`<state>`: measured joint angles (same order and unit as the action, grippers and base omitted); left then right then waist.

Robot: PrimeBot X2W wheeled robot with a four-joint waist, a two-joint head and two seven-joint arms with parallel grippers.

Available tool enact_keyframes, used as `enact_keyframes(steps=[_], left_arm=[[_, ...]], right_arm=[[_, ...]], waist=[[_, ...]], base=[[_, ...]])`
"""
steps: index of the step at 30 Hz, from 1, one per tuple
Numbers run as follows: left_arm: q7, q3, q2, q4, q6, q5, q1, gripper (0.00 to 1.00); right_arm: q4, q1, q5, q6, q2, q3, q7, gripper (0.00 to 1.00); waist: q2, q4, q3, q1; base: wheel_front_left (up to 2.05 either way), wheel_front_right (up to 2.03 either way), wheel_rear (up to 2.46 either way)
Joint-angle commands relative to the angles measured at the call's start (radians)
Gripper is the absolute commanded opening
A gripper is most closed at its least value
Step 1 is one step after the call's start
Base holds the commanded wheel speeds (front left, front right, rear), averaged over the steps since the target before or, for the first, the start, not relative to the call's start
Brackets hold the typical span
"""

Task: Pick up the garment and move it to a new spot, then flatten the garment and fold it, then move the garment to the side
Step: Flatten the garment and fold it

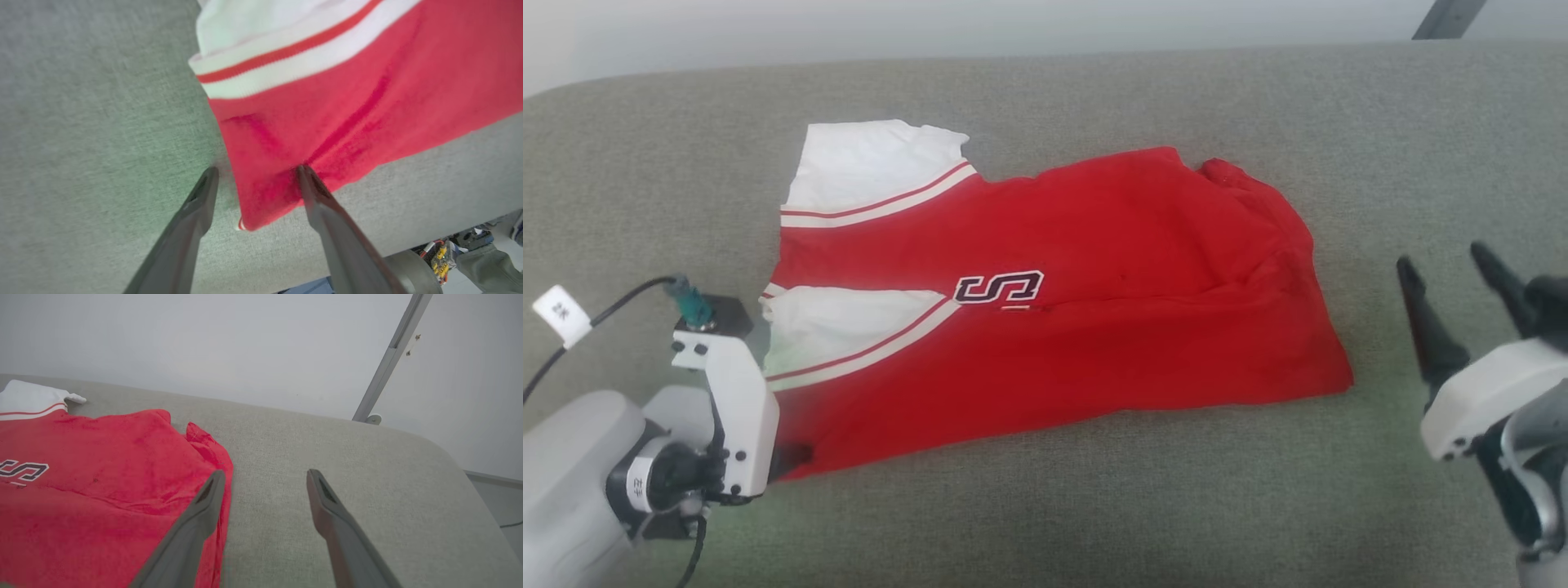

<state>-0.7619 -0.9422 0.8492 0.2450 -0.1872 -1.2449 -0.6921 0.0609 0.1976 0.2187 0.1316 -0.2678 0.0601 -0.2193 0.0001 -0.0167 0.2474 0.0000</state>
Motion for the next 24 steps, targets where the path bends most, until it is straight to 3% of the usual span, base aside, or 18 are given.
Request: enact_keyframes(steps=[1, 5, 8, 14, 24], left_arm=[[0.008, -0.003, -0.005, 0.022, 0.009, -0.008, 0.025, 1.00], [0.028, -0.013, -0.040, 0.099, 0.031, -0.017, 0.051, 1.00], [0.031, -0.026, -0.078, 0.141, 0.057, -0.027, 0.059, 0.00], [0.053, -0.046, -0.130, 0.190, 0.115, 0.001, 0.033, 0.00], [0.079, -0.053, -0.195, 0.247, 0.159, 0.020, -0.010, 0.00]], right_arm=[[0.012, -0.019, 0.006, -0.002, 0.008, -0.003, -0.015, 1.00], [0.026, -0.056, 0.024, -0.002, 0.006, -0.013, -0.073, 1.00], [0.027, -0.074, 0.053, -0.002, 0.000, -0.028, -0.132, 1.00], [0.018, -0.072, 0.112, -0.002, -0.025, -0.059, -0.298, 1.00], [-0.067, 0.005, 0.168, -0.002, -0.062, -0.104, -0.577, 1.00]], waist=[[-0.0001, -0.003, 0.002, 0.0000], [-0.0001, -0.003, 0.005, 0.0000], [-0.0001, 0.003, 0.005, 0.0000], [-0.0001, 0.025, 0.007, 0.0000], [-0.0001, 0.063, 0.031, 0.0000]], base=[[0.00, 0.00, 0.00], [0.00, 0.00, 0.00], [0.00, 0.00, 0.00], [0.00, 0.00, 0.00], [0.00, 0.00, 0.00]])
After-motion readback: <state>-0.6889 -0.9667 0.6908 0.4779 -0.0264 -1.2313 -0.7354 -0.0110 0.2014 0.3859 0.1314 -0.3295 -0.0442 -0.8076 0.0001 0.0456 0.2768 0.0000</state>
